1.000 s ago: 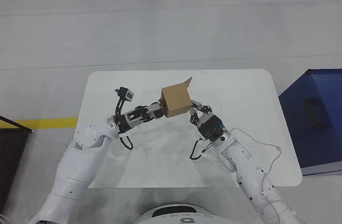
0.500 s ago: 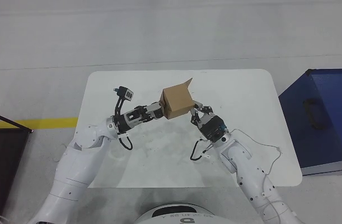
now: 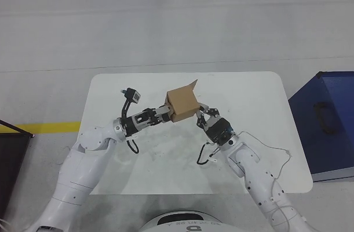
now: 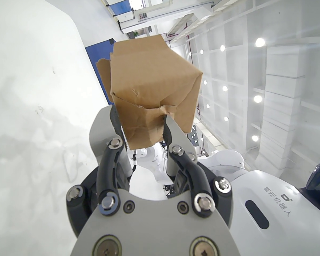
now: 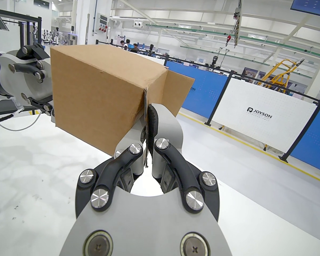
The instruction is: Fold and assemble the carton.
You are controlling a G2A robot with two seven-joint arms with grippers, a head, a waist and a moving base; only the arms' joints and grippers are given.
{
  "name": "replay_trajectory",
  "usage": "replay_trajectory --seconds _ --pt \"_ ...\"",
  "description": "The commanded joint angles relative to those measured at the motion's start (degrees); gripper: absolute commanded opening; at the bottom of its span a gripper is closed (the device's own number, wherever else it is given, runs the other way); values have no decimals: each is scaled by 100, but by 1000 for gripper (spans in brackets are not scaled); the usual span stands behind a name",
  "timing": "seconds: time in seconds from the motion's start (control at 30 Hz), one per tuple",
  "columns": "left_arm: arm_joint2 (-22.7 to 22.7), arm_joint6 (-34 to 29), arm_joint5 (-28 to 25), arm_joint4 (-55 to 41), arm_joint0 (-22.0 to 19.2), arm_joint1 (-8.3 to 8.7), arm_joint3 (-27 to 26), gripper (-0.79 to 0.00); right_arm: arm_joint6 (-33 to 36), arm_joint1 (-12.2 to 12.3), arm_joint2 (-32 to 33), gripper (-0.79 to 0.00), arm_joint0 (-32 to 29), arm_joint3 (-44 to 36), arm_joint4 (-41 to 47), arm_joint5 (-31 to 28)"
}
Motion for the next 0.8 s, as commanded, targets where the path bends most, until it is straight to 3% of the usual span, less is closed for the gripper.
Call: replay_trajectory --seconds 0.0,0.43,0.77 --pt "24 21 73 48 -38 -2 22 -505 18 -2 -13 -785 24 -2 -7 -7" --pt "130 43 318 234 -246 -9 165 -616 67 -21 -104 -785 204 44 30 -93" --pt "135 117 261 108 -261 -18 209 -610 88 -25 -115 -785 245 59 63 -107"
